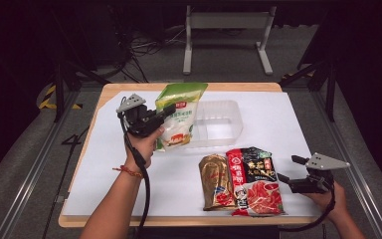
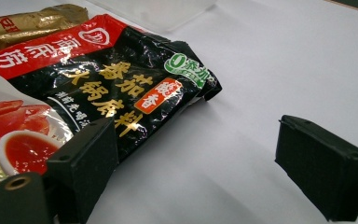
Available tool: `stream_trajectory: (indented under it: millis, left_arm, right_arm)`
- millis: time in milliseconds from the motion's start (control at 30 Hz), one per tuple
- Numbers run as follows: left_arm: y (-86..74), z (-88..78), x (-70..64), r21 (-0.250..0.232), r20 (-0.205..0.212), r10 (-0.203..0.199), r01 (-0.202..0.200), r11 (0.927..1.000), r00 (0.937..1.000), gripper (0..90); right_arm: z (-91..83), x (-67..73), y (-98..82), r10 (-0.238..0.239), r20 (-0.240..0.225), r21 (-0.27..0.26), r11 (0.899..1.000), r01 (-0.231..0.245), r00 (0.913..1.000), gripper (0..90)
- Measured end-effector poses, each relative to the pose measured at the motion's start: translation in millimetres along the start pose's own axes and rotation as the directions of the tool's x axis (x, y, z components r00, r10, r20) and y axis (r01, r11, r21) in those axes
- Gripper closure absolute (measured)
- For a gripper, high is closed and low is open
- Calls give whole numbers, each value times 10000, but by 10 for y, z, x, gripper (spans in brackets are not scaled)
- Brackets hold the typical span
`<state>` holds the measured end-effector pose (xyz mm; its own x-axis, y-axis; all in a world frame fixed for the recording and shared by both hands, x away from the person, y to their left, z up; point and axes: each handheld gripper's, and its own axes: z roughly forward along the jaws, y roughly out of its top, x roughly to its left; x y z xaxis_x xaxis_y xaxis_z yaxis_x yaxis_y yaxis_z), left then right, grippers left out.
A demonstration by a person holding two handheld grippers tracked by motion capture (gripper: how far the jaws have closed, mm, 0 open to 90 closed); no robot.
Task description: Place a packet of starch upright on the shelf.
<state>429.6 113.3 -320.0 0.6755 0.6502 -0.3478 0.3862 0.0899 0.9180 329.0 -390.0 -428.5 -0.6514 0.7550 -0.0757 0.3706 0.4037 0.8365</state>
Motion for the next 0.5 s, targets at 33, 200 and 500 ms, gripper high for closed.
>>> stream_trajectory:
  millis: [33,200,500]
  left_arm:
    - [12,32,3,-15,-132,-4,4,10000,9999,899]
    - [62,207,3,-78,-452,-245,242,9997,9987,899]
    - [98,526,31,-384,-1586,-508,453,9982,9860,898]
  right_arm:
    - [2,-1,-1,14,15,18,10000,-14,10000,131]
    - [11,-1,-5,-24,25,75,10000,24,10000,132]
    - [11,0,-8,-38,15,92,10000,38,10000,134]
